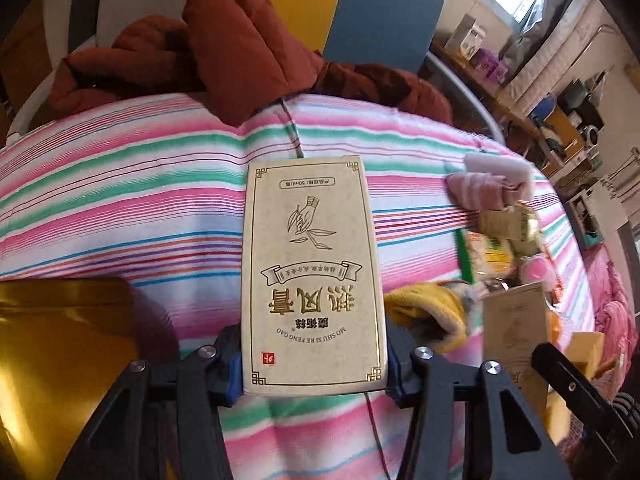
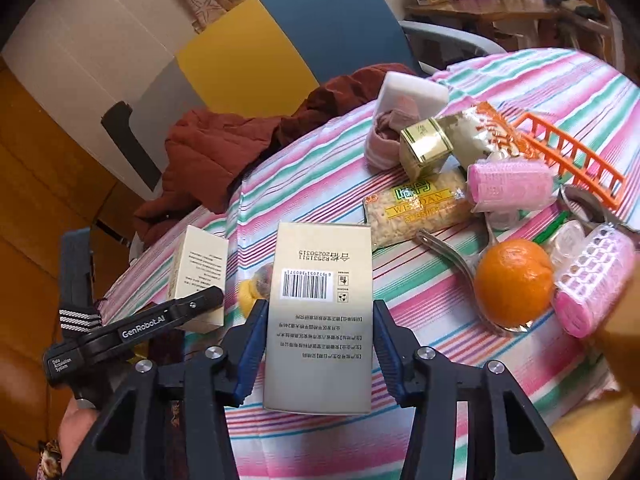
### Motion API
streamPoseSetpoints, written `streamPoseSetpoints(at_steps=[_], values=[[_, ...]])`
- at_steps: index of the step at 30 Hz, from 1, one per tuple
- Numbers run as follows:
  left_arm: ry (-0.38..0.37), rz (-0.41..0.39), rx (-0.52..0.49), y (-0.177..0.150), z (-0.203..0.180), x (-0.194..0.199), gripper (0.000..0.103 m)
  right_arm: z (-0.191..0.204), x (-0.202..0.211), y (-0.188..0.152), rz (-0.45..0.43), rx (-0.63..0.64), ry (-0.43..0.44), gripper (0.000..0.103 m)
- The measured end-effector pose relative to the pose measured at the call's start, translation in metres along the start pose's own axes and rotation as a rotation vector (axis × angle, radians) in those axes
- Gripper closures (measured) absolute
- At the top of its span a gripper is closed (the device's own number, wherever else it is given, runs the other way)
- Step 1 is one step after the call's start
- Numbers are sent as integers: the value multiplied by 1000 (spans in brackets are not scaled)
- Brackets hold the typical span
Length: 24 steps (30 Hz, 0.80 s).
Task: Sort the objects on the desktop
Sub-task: 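Carry both boxes toward the gold tray with both tools, then lower both boxes into the gold tray and open both tools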
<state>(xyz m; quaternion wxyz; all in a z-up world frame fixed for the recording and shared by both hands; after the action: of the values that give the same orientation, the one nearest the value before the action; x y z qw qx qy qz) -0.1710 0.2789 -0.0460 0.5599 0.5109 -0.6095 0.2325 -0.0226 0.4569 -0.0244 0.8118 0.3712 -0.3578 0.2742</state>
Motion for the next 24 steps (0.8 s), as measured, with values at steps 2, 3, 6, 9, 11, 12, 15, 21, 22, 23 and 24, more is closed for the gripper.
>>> streamPoseSetpoints(at_steps=[2, 3, 6, 9, 11, 12, 15, 21, 22, 23, 24], values=[[-6, -15, -4, -7, 0, 13, 51, 7, 9, -2, -6, 10, 9, 53], [-16, -29, -7, -12, 1, 21, 51, 11, 13, -4, -7, 18, 15, 53], [-18, -57, 4, -24, 3, 39, 51, 30, 24, -7, -17, 67, 26, 53], [-23, -75, -14, -41, 10, 60, 51, 49, 29, -11, -20, 97, 29, 53], [-29, -93, -7, -54, 22, 76, 51, 67, 33, -15, -15, 122, 49, 53], [-23, -94, -4, -59, 28, 82, 51, 75, 34, -16, -12, 133, 60, 53], [-2, -91, 9, -72, 52, 95, 51, 113, 33, -24, 10, 194, 98, 53], [78, -81, 74, -94, 124, 110, 51, 205, -3, -50, 126, 328, 191, 53], [99, -72, 83, -97, 137, 110, 51, 219, -12, -55, 150, 345, 198, 53], [118, -64, 95, -100, 151, 108, 51, 230, -21, -59, 173, 357, 204, 53], [131, -54, 103, -101, 161, 106, 51, 242, -32, -65, 201, 366, 214, 53]])
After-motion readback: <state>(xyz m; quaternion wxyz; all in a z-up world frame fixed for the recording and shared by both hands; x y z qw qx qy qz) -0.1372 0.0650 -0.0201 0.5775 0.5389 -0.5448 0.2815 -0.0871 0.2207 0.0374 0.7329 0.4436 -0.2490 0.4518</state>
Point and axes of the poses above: each gripper's, at about its wrist camera, not at the fingertips, and x roughly against the way its jaws point, z to its left, y to its top, the point moved 2 cm from there along -x, roughly the way its jaws point, and after that the axes turned 8 degrees about z, right-handed, at the moved point
